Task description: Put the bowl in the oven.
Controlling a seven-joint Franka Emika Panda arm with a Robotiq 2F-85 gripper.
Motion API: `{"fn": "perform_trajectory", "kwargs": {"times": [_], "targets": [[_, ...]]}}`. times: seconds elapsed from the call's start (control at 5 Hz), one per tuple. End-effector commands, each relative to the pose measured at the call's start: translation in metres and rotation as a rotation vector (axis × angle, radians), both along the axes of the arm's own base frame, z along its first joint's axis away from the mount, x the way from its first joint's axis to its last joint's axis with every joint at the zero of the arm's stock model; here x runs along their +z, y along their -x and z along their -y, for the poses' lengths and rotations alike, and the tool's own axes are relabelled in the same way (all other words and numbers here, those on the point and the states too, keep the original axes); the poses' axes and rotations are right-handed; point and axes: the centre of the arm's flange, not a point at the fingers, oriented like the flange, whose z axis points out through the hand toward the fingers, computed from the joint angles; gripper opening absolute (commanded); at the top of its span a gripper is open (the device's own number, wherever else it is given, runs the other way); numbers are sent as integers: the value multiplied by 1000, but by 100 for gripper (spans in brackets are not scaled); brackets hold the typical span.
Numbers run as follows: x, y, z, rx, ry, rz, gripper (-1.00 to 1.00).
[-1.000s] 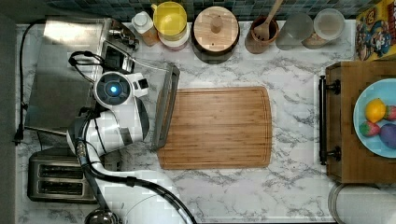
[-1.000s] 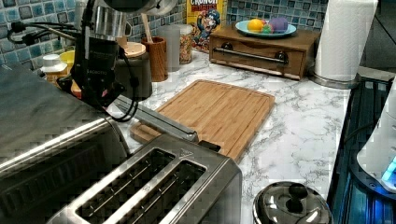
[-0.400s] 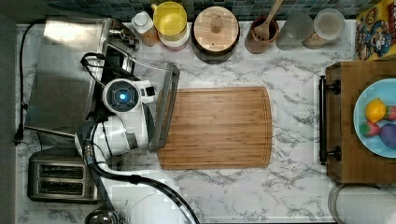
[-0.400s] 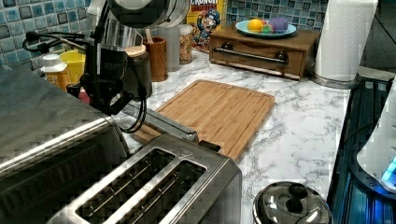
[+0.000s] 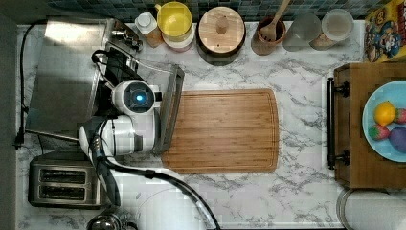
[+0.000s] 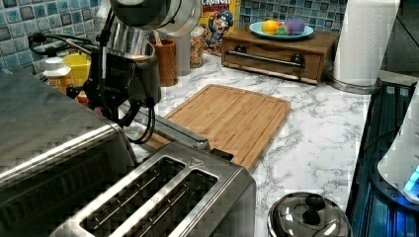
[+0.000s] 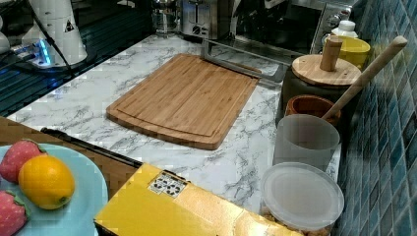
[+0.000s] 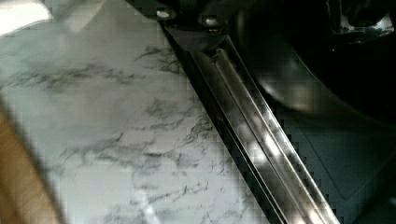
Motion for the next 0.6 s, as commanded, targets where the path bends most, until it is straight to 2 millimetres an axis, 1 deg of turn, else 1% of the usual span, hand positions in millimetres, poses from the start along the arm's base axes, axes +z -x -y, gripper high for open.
{"fn": "perform_trajectory", "kwargs": {"times": [0.2,0.4,0.6], "targets": [[26,-16,25,-92,-116,144,0],[45,-18,51,-118,-176,184,0],[59,-19,67,-121,-209,206,0]]}}
